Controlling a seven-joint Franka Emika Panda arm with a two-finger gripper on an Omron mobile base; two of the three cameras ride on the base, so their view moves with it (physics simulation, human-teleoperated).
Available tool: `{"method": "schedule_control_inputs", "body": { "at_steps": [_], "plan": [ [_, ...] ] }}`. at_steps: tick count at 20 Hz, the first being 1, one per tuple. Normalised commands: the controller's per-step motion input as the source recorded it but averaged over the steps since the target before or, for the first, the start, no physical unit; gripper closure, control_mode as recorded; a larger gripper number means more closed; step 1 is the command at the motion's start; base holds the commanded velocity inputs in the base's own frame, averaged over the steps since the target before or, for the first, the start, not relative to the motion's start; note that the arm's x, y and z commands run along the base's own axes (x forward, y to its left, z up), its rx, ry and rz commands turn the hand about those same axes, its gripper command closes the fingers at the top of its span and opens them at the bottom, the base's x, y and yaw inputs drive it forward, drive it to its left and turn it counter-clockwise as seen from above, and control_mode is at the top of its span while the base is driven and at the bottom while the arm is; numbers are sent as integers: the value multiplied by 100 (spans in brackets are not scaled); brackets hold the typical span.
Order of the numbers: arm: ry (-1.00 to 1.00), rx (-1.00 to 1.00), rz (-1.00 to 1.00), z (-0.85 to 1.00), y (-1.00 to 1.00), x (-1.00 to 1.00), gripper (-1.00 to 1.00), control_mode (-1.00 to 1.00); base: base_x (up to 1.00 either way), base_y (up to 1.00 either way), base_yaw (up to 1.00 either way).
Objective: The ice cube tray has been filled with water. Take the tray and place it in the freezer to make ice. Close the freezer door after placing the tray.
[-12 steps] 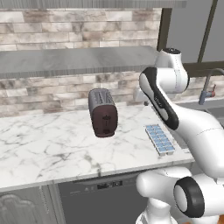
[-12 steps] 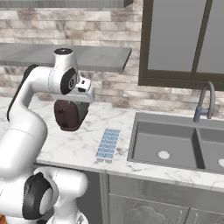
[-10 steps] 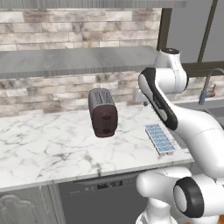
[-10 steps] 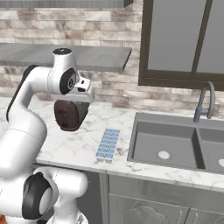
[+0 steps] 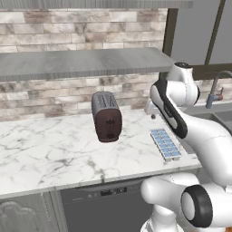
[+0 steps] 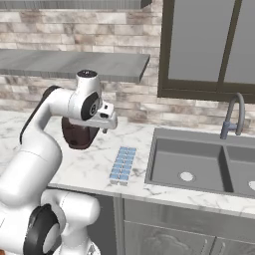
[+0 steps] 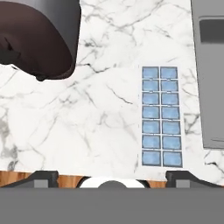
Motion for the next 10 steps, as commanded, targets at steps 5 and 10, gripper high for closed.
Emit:
{"method": "schedule_control_inputs", "body": {
  "at_steps": [5, 10],
  "plan": [
    [1, 1, 0, -43, -30, 5, -100, -100, 0, 0, 0],
    [0, 16, 0, -53, -54, 43, -100, -100, 0, 0, 0]
  ]
}}
